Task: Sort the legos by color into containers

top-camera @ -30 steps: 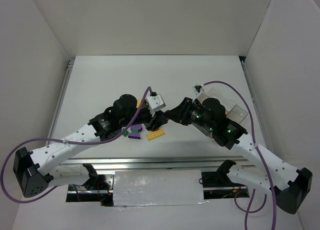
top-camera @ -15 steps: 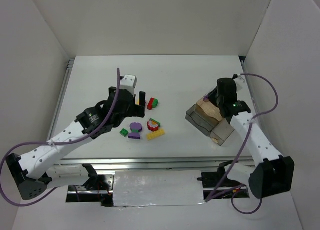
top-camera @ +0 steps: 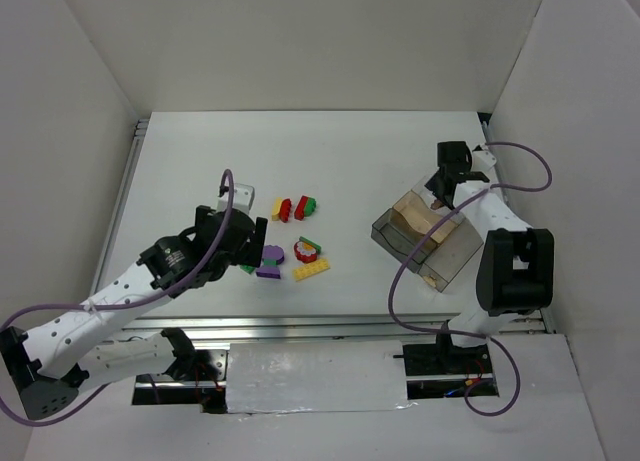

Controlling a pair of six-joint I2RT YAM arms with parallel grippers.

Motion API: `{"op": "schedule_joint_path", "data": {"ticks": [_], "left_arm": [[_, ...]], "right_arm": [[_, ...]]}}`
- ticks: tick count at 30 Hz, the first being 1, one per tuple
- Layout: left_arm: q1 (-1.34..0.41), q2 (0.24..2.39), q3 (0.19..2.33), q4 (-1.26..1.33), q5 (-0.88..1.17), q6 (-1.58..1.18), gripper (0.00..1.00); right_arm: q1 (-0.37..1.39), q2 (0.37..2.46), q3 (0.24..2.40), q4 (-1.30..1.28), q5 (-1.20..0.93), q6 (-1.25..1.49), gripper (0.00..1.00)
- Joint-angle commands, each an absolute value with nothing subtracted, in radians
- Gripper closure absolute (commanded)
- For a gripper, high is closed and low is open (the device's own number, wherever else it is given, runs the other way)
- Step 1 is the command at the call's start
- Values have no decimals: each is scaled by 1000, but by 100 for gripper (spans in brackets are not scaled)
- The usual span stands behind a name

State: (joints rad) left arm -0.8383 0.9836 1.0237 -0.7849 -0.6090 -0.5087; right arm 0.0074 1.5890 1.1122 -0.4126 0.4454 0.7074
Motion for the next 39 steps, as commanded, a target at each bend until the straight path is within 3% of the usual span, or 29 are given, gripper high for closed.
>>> {"op": "schedule_joint_path", "data": {"ticks": [1,3,9,12,16,22,26,30,39], "left_arm": [[-835,957,1019,-782,-632,-535,0],[-834,945,1020,-782,-638,-541,1],[-834,913,1019,-798,-688,-572,1],[-831,905,1037,-853,-761,-650,0],[-827,891,1068,-952,-889,-790,1],[-818,810,1046,-976,-860,-778,1],[-818,715,985,-915,-848,-755,0],[-813,673,970,-884,-839,-733,0],[-811,722,969,-870,-795,-703,0]], "right_arm": [[8,1566,1161,-387,466,678,18],[8,1569,1180,-402,469,672,0],[20,1519,1229,-440,419,647,0],[136,1430,1186,-387,343,591,0],[454,1381,1138,-357,252,587,0],[765,1465,1140,-353,253,655,1],[970,1622,1244,-442,421,817,0],[1046,1762,1382,-540,509,933,0],[1097,1891,1431,-477,434,965,8]]}}
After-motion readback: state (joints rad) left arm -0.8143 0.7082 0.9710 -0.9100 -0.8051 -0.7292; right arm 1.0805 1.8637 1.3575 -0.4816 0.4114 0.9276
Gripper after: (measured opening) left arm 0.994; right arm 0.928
